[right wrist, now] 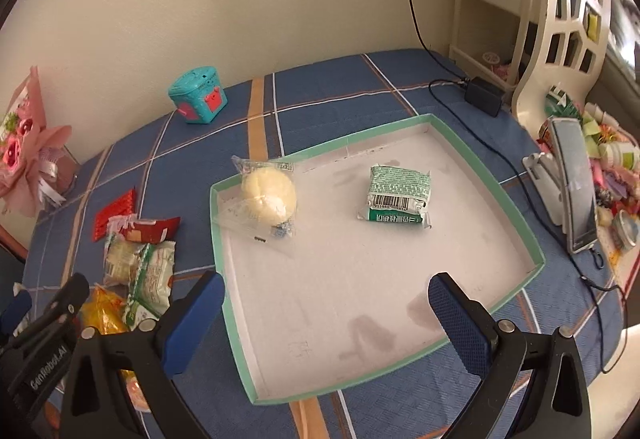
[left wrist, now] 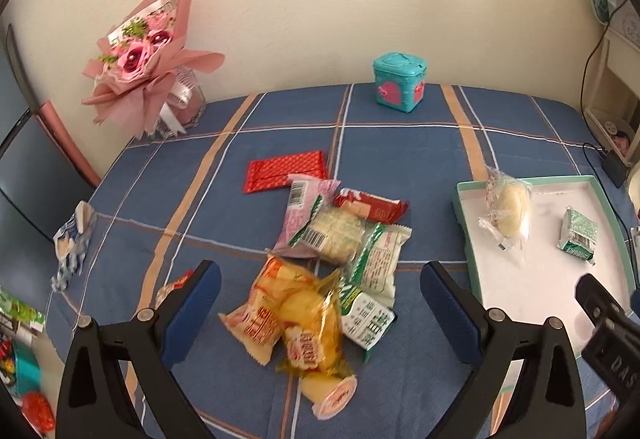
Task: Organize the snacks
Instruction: 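Withdraw both grippers from the tray back toward the snack pile, then grasp the pudding cup with the right gripper while the left grasps the yellow bread bag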
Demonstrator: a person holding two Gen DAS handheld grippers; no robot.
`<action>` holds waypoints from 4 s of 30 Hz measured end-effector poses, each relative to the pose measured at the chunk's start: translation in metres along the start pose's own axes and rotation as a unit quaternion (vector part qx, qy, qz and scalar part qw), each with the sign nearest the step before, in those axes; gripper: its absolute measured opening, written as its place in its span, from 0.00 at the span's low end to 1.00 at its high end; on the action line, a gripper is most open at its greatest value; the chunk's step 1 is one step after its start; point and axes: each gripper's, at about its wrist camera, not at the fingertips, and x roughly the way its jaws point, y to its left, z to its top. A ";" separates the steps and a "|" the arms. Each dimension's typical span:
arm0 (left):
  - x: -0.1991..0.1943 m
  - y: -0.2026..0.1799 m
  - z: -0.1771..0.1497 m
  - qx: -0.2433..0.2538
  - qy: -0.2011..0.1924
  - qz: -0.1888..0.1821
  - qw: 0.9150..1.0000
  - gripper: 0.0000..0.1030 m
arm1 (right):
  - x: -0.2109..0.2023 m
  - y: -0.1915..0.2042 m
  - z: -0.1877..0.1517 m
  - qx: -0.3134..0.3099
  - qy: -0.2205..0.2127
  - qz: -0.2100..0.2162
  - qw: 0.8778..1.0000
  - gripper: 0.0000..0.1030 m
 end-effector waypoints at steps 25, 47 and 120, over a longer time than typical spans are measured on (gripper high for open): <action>0.032 0.059 -0.028 -0.030 0.140 0.045 0.989 0.97 | 0.002 0.036 -0.044 -0.025 0.094 0.016 0.995 1.00; 0.065 0.146 -0.041 -0.148 0.186 0.008 0.971 0.97 | 0.027 0.165 -0.087 -0.131 0.174 0.101 0.971 0.96; 0.070 0.024 -0.036 -0.062 0.184 -0.090 0.977 0.48 | 0.057 0.086 -0.052 -0.063 0.205 0.099 0.972 0.50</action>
